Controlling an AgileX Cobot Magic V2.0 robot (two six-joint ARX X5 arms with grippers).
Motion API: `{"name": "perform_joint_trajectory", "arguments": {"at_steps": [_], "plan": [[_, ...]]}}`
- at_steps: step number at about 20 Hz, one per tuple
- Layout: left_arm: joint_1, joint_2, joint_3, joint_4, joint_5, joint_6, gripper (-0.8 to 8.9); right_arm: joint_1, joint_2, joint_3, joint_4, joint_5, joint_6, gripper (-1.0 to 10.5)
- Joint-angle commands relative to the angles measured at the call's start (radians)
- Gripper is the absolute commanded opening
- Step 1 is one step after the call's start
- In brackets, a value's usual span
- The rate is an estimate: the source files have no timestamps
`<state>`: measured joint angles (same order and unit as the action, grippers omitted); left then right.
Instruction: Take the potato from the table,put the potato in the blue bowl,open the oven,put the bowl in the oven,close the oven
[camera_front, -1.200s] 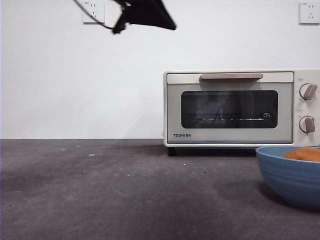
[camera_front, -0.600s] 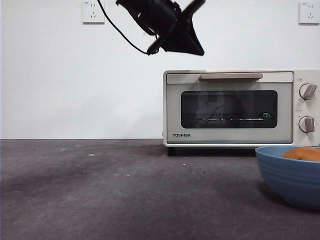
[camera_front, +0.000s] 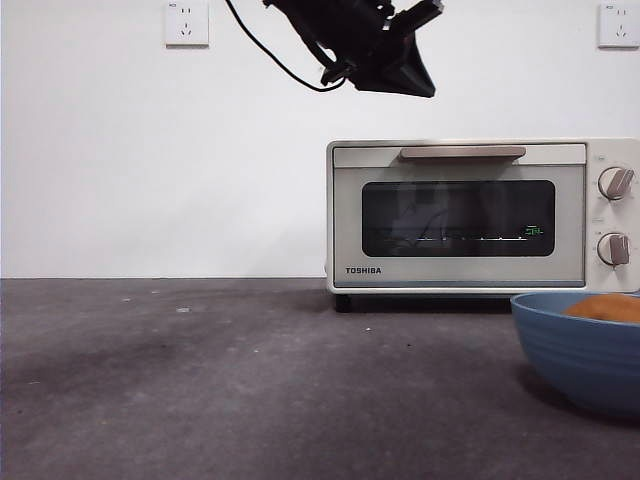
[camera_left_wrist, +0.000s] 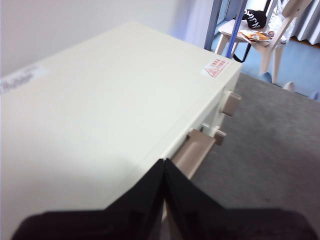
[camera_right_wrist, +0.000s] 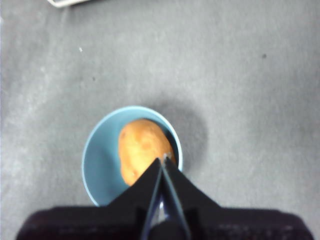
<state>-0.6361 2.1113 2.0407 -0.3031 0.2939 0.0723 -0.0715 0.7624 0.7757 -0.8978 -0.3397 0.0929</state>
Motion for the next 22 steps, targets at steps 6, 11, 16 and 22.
{"name": "perform_joint_trajectory", "arguments": {"at_steps": [6,11,16,22], "plan": [[-0.018,0.114,-0.001,0.020,-0.103,0.068,-0.08,-0.001,-0.001,-0.008,0.008,-0.040,0.008,-0.1],[-0.018,0.126,-0.001,-0.056,-0.107,0.064,-0.08,-0.001,-0.001,-0.008,0.010,-0.050,0.005,-0.1],[-0.037,0.126,-0.001,-0.153,-0.104,0.060,-0.08,-0.001,-0.001,-0.008,0.013,-0.051,0.008,-0.1],[-0.089,0.126,-0.001,-0.247,-0.109,0.055,-0.08,-0.001,-0.024,0.000,0.008,-0.053,0.050,-0.1]]}}
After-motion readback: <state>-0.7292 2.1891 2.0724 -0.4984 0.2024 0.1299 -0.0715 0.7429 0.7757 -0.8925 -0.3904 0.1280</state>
